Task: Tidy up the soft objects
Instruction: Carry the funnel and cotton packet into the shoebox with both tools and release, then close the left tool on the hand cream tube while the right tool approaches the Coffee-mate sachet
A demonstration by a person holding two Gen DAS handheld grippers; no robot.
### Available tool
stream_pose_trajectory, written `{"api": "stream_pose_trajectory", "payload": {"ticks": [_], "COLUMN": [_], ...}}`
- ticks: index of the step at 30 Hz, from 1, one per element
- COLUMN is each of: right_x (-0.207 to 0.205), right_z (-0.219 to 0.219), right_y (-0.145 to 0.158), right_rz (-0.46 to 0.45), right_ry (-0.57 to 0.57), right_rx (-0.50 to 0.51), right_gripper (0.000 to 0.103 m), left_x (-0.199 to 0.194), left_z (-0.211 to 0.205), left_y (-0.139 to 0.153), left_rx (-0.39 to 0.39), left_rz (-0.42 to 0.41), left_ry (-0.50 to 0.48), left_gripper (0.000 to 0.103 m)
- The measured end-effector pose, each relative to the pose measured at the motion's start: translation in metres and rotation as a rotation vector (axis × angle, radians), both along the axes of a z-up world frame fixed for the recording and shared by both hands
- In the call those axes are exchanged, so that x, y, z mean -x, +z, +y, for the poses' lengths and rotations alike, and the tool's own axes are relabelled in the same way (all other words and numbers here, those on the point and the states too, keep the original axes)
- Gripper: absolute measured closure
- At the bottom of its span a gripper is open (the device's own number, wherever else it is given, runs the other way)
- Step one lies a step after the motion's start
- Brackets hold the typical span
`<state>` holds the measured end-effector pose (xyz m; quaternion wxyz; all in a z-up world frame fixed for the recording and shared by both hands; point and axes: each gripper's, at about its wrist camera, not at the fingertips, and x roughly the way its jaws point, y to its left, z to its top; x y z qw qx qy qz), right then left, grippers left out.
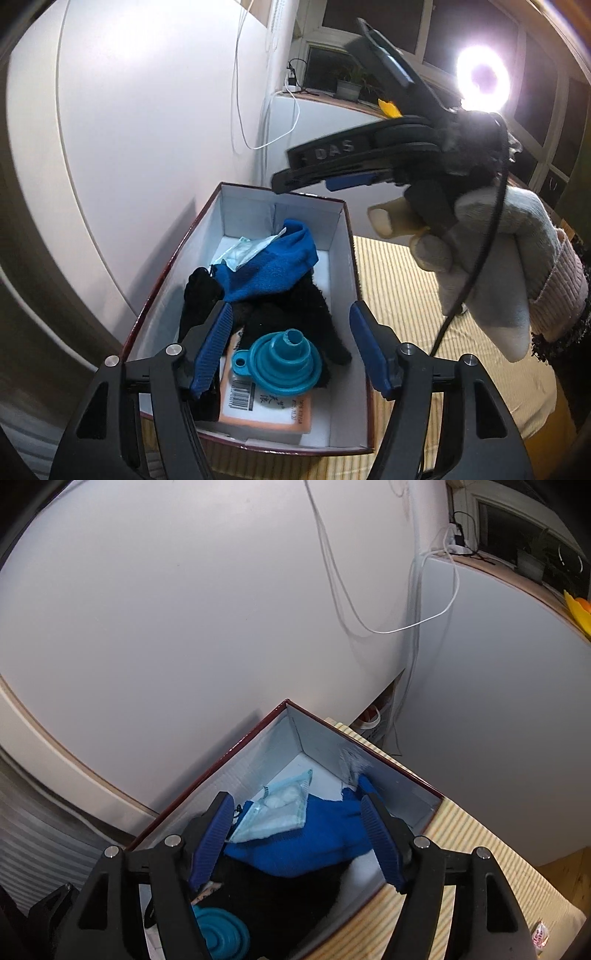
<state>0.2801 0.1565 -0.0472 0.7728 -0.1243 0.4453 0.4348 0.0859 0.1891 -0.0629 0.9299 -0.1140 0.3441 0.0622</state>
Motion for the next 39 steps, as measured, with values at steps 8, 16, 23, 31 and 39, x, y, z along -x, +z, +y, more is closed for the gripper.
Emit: {"api": "stream_pose_trajectory", "payload": {"ticks": [8, 16, 23, 31, 39], "right_x": [0.013, 0.025, 0.03, 0.021, 0.004], "right_z": [-0.06, -0.153, -0.265, -0.37, -0.421], "right_y": [0.015, 0.03, 0.042, 0.014, -0.027], "right_rz": [-0.02, -0.025, -0.017, 0.034, 0.104], "right_ry": [-0.037, -0.09, -0.213, -0.39, -0.482], "right_rx": [-0.036, -0.064, -0.126, -0.151, -0.145], "right_gripper": [0.035, 0.035, 0.034, 0.034, 0.034], "left_x": [0.005, 0.004, -0.002, -0.024, -0.057], "left_z": [-0.017, -0.052, -0.089, -0.139, -0.194], "left_y": [0.009, 0.014, 0.014, 0.007, -0.011], "left_rx": [0.005, 0.031, 0.064, 0.051, 0.026], "left_rz": [-0.03, -0.047, -0.041, -0.013, 0.03], "left_ry": [-0.024, -0.08, -0.145, -0.237, -0.351], "left_gripper": [0.037, 0.037, 0.037, 0.037, 0.037]}}
